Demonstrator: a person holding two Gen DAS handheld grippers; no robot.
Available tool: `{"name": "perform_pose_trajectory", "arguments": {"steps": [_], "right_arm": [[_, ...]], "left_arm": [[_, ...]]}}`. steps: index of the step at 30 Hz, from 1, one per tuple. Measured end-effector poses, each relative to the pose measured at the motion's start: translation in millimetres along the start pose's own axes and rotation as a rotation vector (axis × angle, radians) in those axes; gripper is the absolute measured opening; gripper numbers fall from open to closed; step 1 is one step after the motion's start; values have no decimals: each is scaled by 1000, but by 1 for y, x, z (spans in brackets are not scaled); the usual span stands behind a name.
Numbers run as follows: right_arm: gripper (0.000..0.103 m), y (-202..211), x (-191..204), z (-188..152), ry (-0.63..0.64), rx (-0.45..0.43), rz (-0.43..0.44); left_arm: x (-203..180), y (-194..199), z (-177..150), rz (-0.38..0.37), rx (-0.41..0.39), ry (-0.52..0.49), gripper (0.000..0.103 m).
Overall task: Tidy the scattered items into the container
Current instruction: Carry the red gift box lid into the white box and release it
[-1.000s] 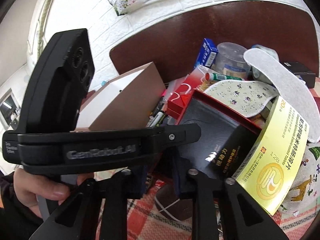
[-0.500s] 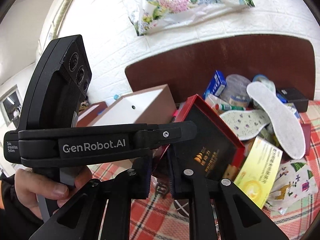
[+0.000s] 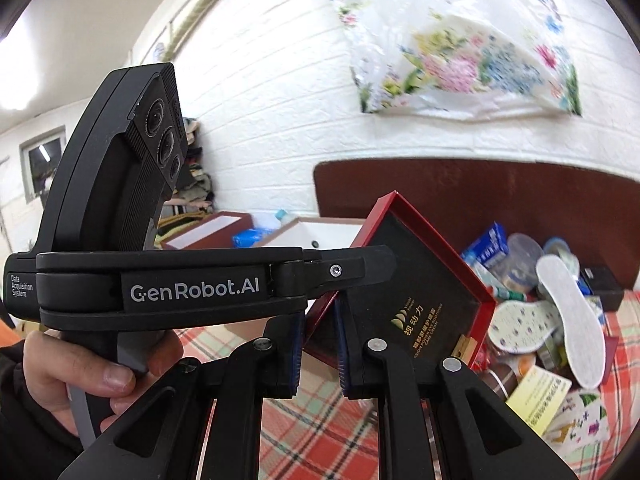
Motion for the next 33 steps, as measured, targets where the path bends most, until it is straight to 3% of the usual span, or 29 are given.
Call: {"name": "perform_pose_trajectory", "arguments": {"steps": [5, 14, 24, 25, 26, 27, 29, 33], "right_arm": [[15, -14, 40, 19, 66, -25, 42], [15, -71, 106, 39, 192, -26, 142], [15, -151, 129, 30, 221, 39, 173], [15, -157, 129, 29, 219, 46, 164], [20, -163, 128, 27, 214, 62, 151], [39, -171, 126, 25, 210, 75, 109], [76, -174, 119, 24, 197, 51, 40], [84, -166, 108, 27, 134, 10, 35]], "left_arm": [[25, 40, 15, 46, -61, -4, 18], [107, 100, 34, 150, -149, 53, 18], [190, 98, 33, 188, -133, 121, 18], [194, 94, 33, 181, -123, 126, 22], [199, 90, 33, 173, -115, 135, 52], [203, 87, 33, 181, -116, 145, 99], [210, 84, 34, 222, -125, 157, 103], [213, 86, 35, 234, -122, 170, 103]]}}
Point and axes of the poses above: each gripper's, at about its wrist camera, not at the fingertips, and y roughly against the way its jaws point, x to its left, z to its top, the point moved 5 cm from there along -y, roughly the way its jaws point, and after that the axes turned 7 degrees about -z, right-handed, at the moved point
